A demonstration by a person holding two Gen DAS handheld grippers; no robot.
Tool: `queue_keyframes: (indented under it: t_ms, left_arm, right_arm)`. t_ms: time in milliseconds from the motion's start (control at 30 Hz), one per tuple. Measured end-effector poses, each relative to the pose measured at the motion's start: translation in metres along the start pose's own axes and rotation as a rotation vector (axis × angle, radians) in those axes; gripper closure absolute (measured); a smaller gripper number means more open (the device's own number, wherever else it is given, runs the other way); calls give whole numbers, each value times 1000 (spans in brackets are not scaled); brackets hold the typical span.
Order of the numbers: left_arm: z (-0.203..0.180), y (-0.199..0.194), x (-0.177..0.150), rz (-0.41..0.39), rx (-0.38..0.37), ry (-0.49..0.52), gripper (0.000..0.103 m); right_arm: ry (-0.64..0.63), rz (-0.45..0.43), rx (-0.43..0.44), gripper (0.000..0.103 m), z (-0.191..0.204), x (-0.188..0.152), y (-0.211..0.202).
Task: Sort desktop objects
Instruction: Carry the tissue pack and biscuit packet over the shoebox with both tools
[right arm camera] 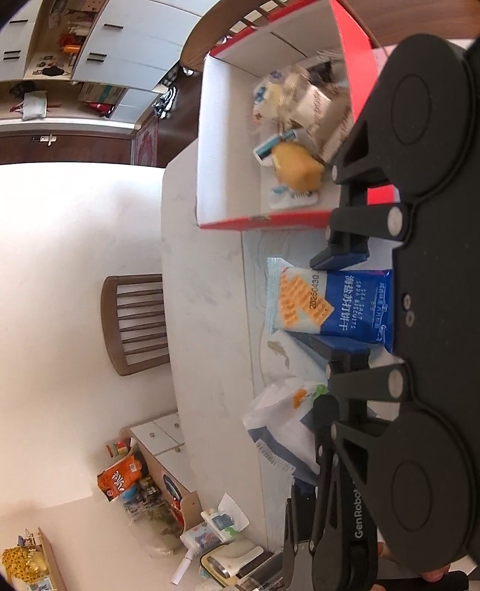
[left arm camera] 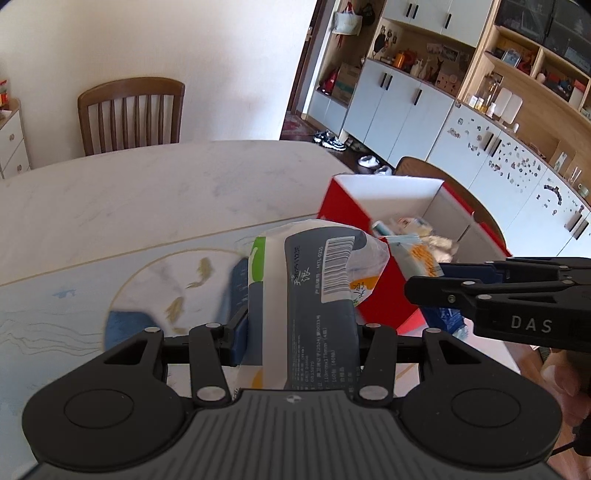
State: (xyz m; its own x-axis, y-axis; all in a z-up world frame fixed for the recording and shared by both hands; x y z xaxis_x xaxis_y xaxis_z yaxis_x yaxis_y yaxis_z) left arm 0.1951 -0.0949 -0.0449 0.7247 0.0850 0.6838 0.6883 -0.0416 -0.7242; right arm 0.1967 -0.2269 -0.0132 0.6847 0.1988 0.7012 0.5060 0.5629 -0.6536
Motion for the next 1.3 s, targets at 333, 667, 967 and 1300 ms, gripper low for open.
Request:
queue_keyframes:
  t_ms: [333,667,967,1300]
  left_arm:
    - [-59,9,28,-22,17,10,57]
    - [-119,35,57,-20,-9,95,57]
    - [-170,80,91,11,-46,188,57]
    - [-213,149,114,97,-40,276,57]
  right_arm:
    - [-7,-36,23,66,-57,10,-26]
    - [19,-56,-36,66,-119,15,-44]
    - [44,-64,-132,66,-181,19,-53]
    - [33,-10,-173,66,-219,10,-32]
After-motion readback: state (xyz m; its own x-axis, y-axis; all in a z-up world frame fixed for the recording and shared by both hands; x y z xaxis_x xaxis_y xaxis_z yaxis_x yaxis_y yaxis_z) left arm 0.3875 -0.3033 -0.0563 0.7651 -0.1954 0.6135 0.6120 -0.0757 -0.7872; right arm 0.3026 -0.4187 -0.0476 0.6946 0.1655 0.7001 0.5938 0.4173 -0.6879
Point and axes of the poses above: each gripper's, at about its wrist camera, not at the fingertips, and y roughly the way its jaws point, z to its left, x to its top, the point moved 8 cm from there along y, roughly the way its jaws point, and after that the axes turned 11 degrees about x, right-handed, at the moved point
